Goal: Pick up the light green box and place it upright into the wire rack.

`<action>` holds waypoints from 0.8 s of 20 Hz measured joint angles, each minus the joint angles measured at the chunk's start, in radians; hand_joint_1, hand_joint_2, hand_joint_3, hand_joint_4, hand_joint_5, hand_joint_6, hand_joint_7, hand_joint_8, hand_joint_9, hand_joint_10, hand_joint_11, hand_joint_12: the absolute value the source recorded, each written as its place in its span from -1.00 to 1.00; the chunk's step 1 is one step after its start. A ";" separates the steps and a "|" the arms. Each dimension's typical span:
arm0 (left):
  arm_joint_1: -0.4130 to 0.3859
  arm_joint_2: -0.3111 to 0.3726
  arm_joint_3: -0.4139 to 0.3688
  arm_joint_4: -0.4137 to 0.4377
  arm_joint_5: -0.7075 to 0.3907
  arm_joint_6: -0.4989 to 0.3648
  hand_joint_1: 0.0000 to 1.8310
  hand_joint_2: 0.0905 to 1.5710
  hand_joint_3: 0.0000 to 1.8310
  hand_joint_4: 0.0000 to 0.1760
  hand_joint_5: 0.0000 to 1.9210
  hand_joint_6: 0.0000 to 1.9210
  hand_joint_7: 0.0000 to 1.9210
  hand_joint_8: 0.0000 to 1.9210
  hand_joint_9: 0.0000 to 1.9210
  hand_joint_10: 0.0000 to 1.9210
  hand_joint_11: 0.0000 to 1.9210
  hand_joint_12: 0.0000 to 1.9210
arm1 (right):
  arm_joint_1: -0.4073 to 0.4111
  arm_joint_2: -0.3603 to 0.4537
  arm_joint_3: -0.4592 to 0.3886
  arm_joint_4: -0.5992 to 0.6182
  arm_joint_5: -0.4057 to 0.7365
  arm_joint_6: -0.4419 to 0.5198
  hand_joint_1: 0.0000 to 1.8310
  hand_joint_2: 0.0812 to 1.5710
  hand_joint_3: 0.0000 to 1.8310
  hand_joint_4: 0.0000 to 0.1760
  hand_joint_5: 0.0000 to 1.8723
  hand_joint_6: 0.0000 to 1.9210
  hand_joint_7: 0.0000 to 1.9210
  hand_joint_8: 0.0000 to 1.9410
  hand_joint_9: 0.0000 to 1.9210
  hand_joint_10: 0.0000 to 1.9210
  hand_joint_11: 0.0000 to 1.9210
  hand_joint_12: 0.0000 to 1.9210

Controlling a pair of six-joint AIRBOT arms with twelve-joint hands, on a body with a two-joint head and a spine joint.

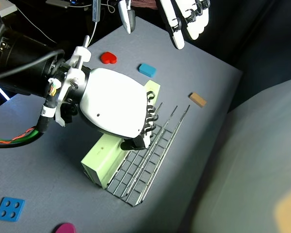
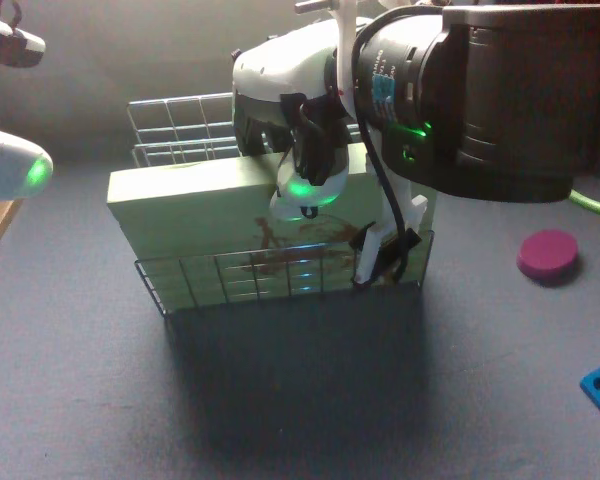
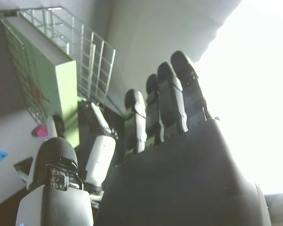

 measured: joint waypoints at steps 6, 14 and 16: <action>0.000 -0.005 0.000 -0.013 -0.009 0.000 -0.81 0.50 -1.00 0.03 -0.81 -1.00 -0.85 -1.00 -0.83 -1.00 -1.00 -0.44 | 0.000 0.003 0.000 -0.006 0.000 0.002 0.21 0.46 -1.00 -1.00 -0.09 0.21 -0.18 -0.28 -0.27 -0.19 -0.34 0.46; 0.002 -0.005 0.000 -0.019 -0.012 0.001 -0.81 0.51 -1.00 0.03 -0.81 -1.00 -0.86 -1.00 -0.84 -1.00 -1.00 -0.43 | 0.000 0.026 -0.018 -0.014 0.003 -0.002 -0.06 0.20 -1.00 -1.00 -0.52 -1.00 -0.45 -1.00 -0.51 -1.00 -0.83 0.14; 0.002 -0.005 0.000 -0.020 -0.011 0.001 -0.81 0.50 -1.00 0.02 -0.81 -1.00 -0.86 -1.00 -0.83 -1.00 -1.00 -0.44 | 0.016 0.050 -0.050 -0.006 -0.002 -0.016 -0.12 0.20 -1.00 -1.00 -0.56 -1.00 -0.54 -1.00 -0.56 -1.00 -0.87 0.13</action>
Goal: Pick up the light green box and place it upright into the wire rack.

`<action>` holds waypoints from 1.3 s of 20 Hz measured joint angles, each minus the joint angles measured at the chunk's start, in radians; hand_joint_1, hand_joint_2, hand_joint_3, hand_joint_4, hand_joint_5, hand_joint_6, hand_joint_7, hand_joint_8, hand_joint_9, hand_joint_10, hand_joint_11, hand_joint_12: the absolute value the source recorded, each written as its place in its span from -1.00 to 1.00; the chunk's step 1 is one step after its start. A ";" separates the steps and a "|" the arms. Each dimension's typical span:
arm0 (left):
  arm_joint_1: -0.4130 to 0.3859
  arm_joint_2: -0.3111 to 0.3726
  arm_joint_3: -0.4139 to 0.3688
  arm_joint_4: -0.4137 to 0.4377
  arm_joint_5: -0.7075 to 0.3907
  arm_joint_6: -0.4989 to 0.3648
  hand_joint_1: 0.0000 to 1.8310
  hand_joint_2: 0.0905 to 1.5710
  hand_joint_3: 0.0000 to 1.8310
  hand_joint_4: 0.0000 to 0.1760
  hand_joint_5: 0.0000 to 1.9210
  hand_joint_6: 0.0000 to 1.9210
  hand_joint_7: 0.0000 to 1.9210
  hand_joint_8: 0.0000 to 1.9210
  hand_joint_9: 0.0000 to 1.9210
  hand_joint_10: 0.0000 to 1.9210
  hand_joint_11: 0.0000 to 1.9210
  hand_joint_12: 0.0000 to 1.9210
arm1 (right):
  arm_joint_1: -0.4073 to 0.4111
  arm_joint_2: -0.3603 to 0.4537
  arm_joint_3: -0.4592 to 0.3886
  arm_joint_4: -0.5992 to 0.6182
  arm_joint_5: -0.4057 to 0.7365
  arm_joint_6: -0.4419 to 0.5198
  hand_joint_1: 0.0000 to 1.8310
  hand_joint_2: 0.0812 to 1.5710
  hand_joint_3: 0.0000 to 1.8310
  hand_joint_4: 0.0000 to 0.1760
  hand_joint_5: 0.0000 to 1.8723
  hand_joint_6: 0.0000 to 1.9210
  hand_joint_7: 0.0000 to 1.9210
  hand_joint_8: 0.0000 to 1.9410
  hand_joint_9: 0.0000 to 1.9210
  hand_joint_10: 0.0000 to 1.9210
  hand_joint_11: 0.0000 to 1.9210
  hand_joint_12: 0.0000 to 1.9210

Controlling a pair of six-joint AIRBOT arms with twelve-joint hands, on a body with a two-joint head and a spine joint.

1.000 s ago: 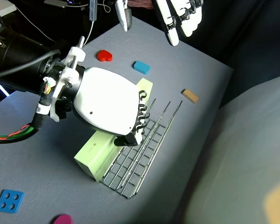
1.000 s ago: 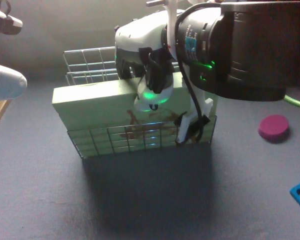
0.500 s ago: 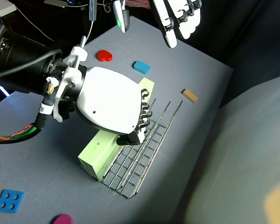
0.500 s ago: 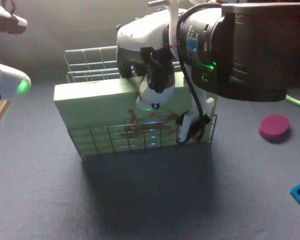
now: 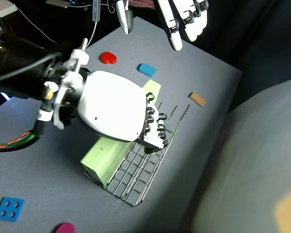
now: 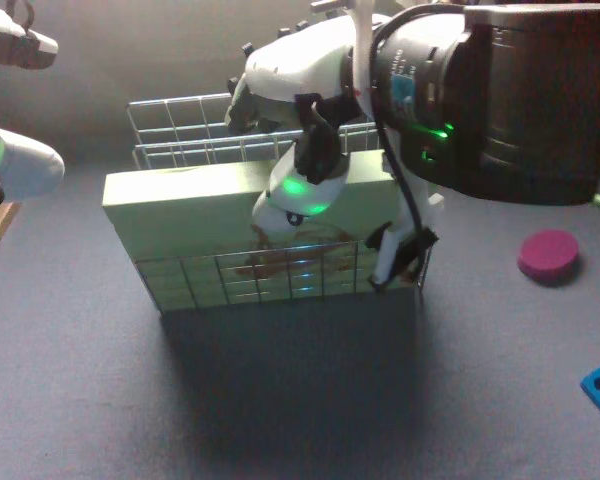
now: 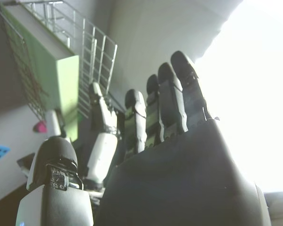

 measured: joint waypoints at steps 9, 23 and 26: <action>-0.002 -0.005 0.000 0.000 -0.006 0.003 -0.79 0.50 -1.00 -0.01 -0.81 -1.00 -0.86 -1.00 -0.83 -1.00 -1.00 -0.43 | 0.125 0.232 -0.280 0.023 -0.046 -0.116 -0.29 0.09 -1.00 -1.00 -0.61 -1.00 -0.62 -1.00 -0.64 -1.00 -0.94 0.12; -0.005 -0.005 0.003 0.000 0.012 0.003 -0.20 0.55 -0.99 -1.00 -0.32 1.00 -0.11 1.00 0.09 1.00 0.21 1.00 | 0.123 0.492 -0.664 -0.134 -0.211 -0.096 -0.04 0.37 -1.00 -1.00 -0.02 1.00 0.08 1.00 0.38 1.00 0.69 1.00; -0.005 -0.005 0.003 0.000 0.012 0.003 -0.25 0.63 -1.00 -0.77 0.37 1.00 0.51 1.00 0.63 1.00 0.76 1.00 | 0.102 0.513 -0.688 -0.129 -0.212 -0.097 -0.19 0.52 -0.98 -1.00 0.18 1.00 0.37 1.00 0.66 1.00 0.85 1.00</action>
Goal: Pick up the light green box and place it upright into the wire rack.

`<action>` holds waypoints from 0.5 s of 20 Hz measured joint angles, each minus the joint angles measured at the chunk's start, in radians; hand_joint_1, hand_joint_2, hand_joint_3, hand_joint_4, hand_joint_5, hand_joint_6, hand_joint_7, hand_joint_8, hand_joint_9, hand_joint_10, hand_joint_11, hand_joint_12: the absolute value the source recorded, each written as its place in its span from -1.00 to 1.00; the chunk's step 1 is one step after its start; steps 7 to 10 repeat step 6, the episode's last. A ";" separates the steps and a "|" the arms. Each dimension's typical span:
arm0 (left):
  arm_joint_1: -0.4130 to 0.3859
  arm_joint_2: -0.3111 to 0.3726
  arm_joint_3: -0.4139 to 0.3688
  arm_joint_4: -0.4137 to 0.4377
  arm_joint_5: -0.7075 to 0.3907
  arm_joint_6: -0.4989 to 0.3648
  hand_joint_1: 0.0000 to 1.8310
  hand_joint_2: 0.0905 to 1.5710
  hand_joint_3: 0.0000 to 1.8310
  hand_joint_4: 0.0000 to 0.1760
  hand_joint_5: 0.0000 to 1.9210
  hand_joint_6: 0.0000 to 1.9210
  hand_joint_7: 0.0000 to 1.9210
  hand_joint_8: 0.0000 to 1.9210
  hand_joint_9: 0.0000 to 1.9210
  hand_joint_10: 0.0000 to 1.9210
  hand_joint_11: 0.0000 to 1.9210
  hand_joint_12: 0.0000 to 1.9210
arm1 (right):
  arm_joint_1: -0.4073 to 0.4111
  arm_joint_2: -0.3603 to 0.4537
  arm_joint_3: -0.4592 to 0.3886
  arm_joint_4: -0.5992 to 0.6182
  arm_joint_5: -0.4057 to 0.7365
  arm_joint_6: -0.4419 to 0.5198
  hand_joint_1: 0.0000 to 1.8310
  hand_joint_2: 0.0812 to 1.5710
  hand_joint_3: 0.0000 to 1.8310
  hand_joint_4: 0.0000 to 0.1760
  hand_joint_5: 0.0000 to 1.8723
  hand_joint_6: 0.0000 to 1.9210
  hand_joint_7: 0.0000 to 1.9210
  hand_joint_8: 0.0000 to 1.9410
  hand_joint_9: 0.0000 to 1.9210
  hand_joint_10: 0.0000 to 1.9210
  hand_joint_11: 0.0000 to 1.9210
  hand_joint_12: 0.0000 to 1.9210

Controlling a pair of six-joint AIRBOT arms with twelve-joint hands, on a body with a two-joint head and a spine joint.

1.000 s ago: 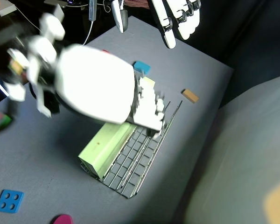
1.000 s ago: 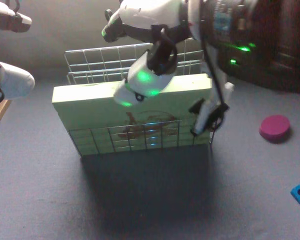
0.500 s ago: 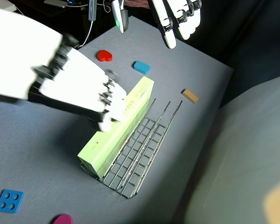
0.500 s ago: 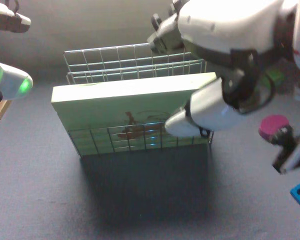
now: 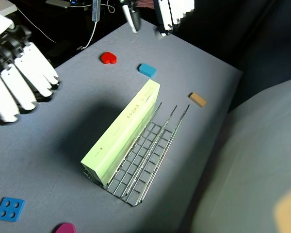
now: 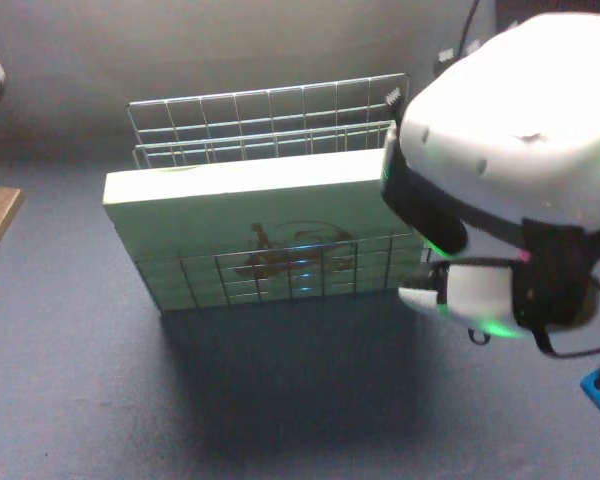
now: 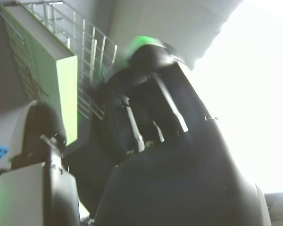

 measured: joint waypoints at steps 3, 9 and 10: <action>0.000 0.000 0.000 0.000 0.002 0.003 -0.32 0.69 -1.00 0.99 0.47 1.00 0.59 1.00 0.69 1.00 0.86 1.00 | -0.007 0.016 0.000 -0.006 -0.005 -0.003 -0.29 0.73 -1.00 -1.00 0.27 1.00 0.43 1.00 0.67 1.00 0.86 1.00; 0.000 0.000 0.000 0.000 0.002 0.003 -0.31 0.74 -0.99 1.00 0.45 1.00 0.59 1.00 0.68 1.00 0.84 1.00 | -0.012 0.026 0.000 -0.003 -0.004 -0.002 -0.28 0.75 -1.00 -1.00 0.22 1.00 0.39 1.00 0.65 1.00 0.85 1.00; 0.000 0.000 0.000 0.000 0.002 0.003 -0.31 0.74 -0.99 1.00 0.45 1.00 0.59 1.00 0.68 1.00 0.84 1.00 | -0.012 0.026 0.000 -0.003 -0.004 -0.002 -0.28 0.75 -1.00 -1.00 0.22 1.00 0.39 1.00 0.65 1.00 0.85 1.00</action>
